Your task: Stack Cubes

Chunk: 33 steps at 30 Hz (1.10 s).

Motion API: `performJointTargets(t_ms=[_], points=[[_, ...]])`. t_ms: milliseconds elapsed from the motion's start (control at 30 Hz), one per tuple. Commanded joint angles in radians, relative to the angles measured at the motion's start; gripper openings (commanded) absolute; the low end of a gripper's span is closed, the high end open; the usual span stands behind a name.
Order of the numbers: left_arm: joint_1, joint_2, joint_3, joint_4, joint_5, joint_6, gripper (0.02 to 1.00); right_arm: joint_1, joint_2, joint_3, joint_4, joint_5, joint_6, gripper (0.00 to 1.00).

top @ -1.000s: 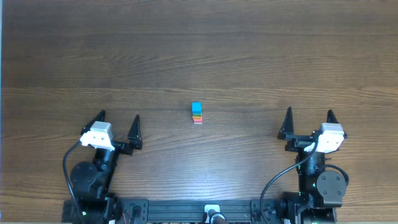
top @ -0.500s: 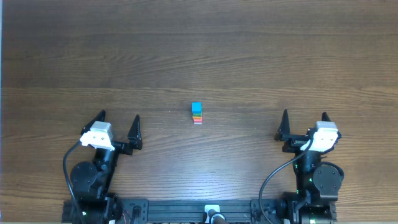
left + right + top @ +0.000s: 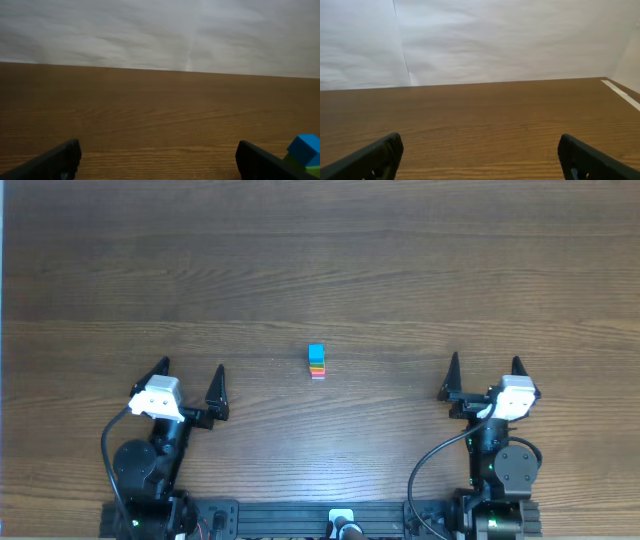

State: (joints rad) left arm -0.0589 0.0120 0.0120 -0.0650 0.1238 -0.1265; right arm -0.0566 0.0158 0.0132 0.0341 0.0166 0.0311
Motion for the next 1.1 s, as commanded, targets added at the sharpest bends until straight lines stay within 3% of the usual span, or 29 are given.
performJointTargets(t_ms=[33,633,1100], points=[[-0.004,-0.005,-0.006,-0.001,-0.001,0.014,1.000,-0.001,-0.011,-0.008,0.023,-0.009,0.012,0.991],[-0.004,-0.005,-0.006,-0.001,-0.001,0.014,1.000,0.000,-0.011,-0.008,-0.113,-0.009,0.024,0.993],[-0.004,-0.005,-0.006,-0.001,-0.002,0.014,1.000,-0.001,-0.011,-0.008,-0.109,-0.009,0.024,0.991]])
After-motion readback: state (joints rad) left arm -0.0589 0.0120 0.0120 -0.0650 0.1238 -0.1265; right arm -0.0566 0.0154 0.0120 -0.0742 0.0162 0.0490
